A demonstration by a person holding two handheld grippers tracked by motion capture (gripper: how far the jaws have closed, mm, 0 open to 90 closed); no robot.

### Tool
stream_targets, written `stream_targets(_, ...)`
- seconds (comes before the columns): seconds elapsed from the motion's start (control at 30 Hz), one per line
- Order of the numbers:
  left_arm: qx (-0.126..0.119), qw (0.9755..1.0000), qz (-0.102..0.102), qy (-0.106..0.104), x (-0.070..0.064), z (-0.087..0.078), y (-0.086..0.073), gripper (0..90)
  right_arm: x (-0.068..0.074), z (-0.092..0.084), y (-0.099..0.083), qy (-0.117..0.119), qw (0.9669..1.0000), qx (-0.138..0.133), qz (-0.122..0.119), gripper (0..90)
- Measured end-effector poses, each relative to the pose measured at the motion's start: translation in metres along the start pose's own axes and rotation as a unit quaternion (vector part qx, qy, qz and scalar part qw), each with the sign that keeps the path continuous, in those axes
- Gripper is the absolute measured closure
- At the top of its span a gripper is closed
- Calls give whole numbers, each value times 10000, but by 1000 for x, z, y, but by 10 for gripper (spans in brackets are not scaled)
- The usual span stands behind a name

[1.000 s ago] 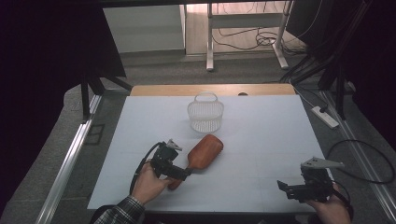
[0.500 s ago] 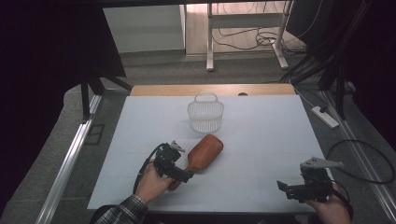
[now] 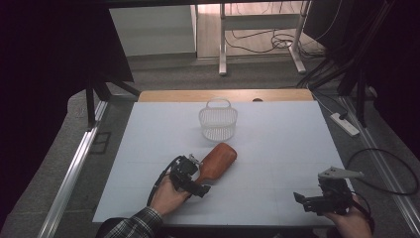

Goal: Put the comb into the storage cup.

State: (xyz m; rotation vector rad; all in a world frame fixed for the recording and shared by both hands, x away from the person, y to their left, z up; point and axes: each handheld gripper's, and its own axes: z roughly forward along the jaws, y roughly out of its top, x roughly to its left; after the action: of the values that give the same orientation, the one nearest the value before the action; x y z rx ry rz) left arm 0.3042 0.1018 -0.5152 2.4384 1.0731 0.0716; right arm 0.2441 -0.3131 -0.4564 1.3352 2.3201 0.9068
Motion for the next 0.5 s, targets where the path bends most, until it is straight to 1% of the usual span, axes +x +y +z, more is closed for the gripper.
stream_targets(0.1, 104, 9999, 4, -44, -1, 3, 1, 0, 0, 0, 0, 3, 10000, 4, -3, 0)
stream_targets(0.17, 137, 9999, -20, -24, -2, 3, 2, 0, 0, 0, 0, 4, 10000, 5, -7, 0)
stream_targets(0.23, 94, 9999, -65, -105, -3, 1, 3, 0, 0, 0, 0, 13, 10000, 3, -17, 0)
stream_targets(0.3, 106, 9999, -55, -95, -3, 1, 3, 0, 0, 0, 0, 19, 10000, 3, -22, 0)
stream_targets(0.33, 123, 9999, -10, -58, -4, 1, 3, 0, 1, 0, 0, 17, 10000, 5, -28, 0)
stream_targets(0.43, 139, 9998, 97, 104, -6, 1, 3, 87, 1, 0, 0, 13, 10000, 6, -31, 0)
stream_targets(0.47, 125, 9997, 148, 113, -6, 0, 2, 130, 1, 0, 0, 12, 10000, 10, -31, 0)
stream_targets(0.5, 112, 9997, 148, 132, -7, 0, 2, 185, 1, 0, 0, 12, 10000, 10, -32, 0)
